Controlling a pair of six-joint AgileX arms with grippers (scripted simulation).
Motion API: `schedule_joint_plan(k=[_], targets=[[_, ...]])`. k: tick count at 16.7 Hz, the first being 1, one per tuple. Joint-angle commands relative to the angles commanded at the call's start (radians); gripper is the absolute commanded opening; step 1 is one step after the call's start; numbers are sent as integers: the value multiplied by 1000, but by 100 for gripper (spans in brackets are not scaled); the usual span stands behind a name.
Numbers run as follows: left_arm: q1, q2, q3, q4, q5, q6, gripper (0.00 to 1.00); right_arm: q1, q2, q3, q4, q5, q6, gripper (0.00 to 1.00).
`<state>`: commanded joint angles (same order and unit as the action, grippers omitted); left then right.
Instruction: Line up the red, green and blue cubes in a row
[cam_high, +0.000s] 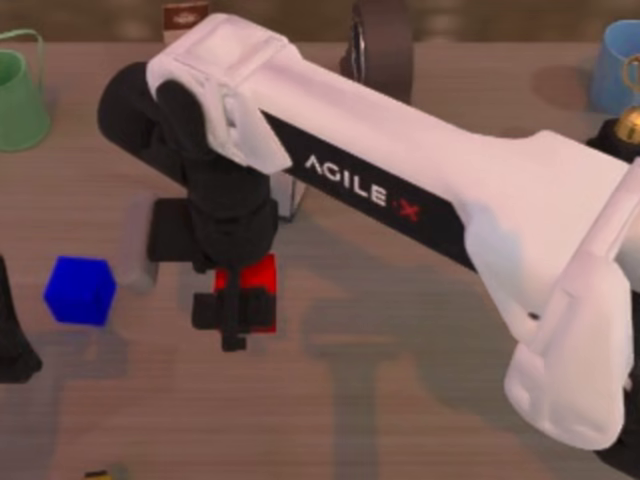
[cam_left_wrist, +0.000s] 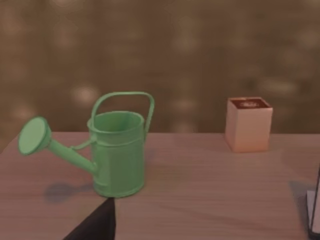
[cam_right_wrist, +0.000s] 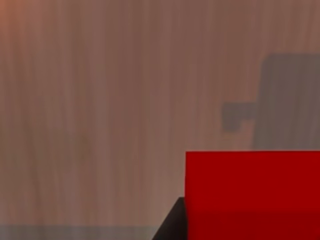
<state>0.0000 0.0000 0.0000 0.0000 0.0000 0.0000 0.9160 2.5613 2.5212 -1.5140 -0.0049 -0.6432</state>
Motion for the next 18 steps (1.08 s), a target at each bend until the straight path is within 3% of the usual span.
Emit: schedule_joint_plan(k=[10, 15, 18], targets=[[0, 0, 0, 0, 0, 0, 100, 3, -27, -319, 288, 0, 0, 0], [0, 0, 0, 0, 0, 0, 100, 4, -27, -334, 303, 1, -1, 0], [0, 0, 0, 0, 0, 0, 100, 4, -27, -334, 303, 1, -1, 23]])
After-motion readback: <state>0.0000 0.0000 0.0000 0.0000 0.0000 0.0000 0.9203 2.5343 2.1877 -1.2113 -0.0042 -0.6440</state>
